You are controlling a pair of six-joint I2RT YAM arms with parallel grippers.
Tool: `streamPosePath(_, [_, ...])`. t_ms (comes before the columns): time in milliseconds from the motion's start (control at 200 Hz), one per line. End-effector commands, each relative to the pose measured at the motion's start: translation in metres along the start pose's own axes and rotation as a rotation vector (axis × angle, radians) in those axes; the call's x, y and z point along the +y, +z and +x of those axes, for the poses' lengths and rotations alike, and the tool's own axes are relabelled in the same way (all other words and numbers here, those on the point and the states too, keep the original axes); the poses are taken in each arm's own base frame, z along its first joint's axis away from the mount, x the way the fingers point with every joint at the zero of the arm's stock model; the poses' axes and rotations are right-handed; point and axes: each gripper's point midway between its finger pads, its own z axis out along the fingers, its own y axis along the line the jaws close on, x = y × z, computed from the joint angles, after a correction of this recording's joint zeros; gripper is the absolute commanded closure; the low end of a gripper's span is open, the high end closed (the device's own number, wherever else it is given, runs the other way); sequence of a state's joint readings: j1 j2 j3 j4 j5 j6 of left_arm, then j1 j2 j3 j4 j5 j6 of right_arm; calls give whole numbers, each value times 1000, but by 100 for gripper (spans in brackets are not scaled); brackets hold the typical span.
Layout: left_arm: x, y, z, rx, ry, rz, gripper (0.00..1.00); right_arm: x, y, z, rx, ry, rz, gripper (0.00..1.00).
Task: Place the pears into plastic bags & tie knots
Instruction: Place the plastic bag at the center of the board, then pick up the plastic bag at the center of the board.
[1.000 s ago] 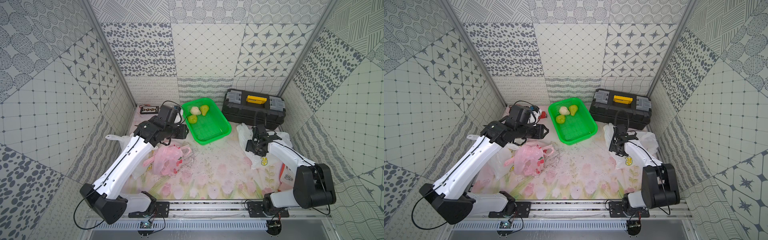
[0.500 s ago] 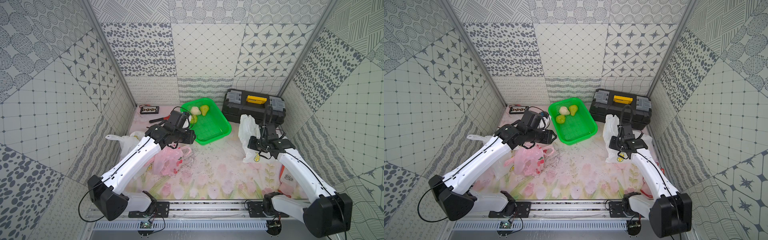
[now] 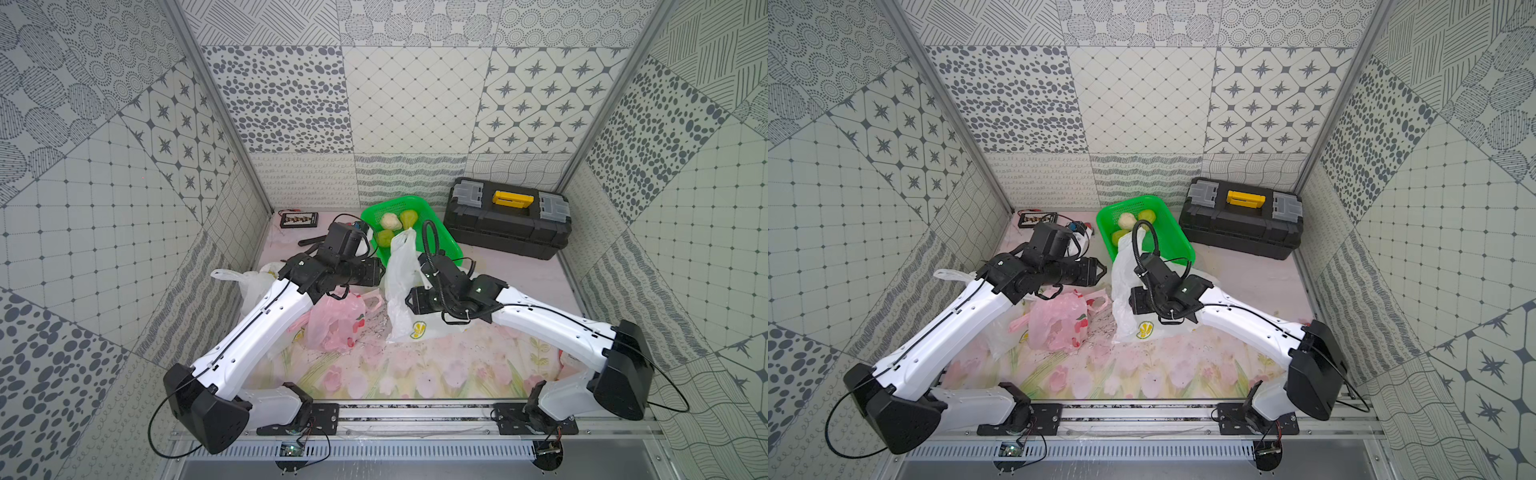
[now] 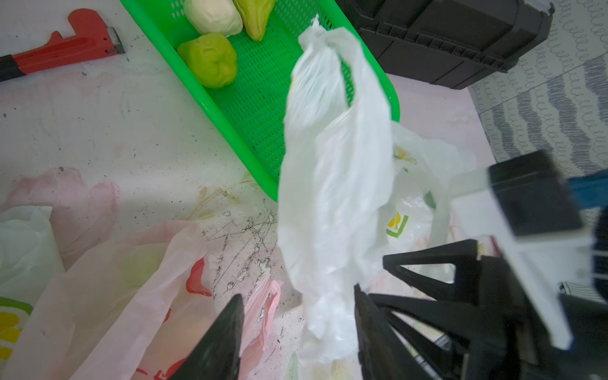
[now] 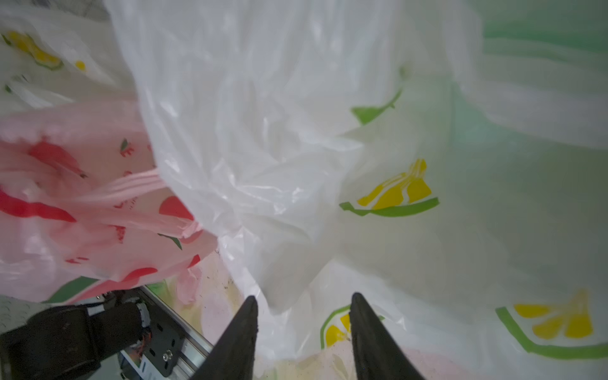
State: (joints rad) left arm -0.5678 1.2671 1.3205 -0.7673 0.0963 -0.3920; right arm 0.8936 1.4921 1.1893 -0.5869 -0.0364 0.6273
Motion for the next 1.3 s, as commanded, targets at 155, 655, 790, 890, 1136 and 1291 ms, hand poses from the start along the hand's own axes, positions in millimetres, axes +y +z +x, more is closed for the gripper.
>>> streamPosePath(155, [-10, 13, 11, 19, -87, 60, 43, -32, -92, -49, -166, -8, -9, 40])
streamPosePath(655, [-25, 48, 24, 114, 59, -40, 40, -52, -60, -61, -141, -420, 156, 24])
streamPosePath(790, [-19, 57, 25, 106, 89, -74, 40, -61, -16, -64, -62, -479, 198, 25])
streamPosePath(890, [-10, 72, 29, 99, 132, -103, 43, -68, -2, -69, -26, -472, 223, 40])
streamPosePath(1136, [0, 77, 27, 58, 198, -138, 69, -17, -43, -48, 12, -272, -170, 90])
streamPosePath(1291, [-1, 60, 17, 7, 214, -119, 89, 5, -75, -19, 75, -178, -342, 100])
